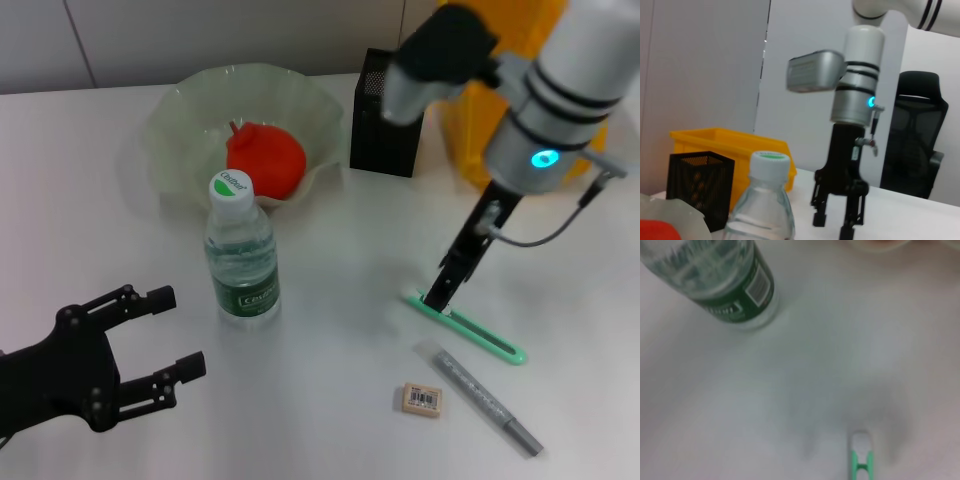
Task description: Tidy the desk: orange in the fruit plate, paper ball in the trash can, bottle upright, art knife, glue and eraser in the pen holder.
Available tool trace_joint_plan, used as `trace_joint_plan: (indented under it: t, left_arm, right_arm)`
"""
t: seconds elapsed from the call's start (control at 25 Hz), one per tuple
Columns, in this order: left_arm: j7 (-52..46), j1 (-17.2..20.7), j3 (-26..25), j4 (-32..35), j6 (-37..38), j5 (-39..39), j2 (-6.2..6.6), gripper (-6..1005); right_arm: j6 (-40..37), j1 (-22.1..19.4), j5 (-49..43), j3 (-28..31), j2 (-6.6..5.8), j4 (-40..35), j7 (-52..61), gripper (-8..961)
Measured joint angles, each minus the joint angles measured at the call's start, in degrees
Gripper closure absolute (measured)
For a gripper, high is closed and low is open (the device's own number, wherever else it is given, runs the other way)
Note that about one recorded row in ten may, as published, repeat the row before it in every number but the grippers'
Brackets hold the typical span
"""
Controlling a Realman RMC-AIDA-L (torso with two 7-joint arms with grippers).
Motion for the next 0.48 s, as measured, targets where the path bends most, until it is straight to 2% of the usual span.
trace_joint_plan:
  t: [0.2,0.48]
  left_arm:
    - [0.8,0.0,0.5,-0.2,0.1,0.4,-0.09,199]
    - [2.3,-0.1,0.6,-1.3,-0.5,0.4,-0.1,199]
  right_arm:
    - [4.8,2.9,1.1,-6.5,0.35,5.7,3.5,228]
    - [7.4,4.3,3.5,-10.8,0.47,8.4,5.7,229]
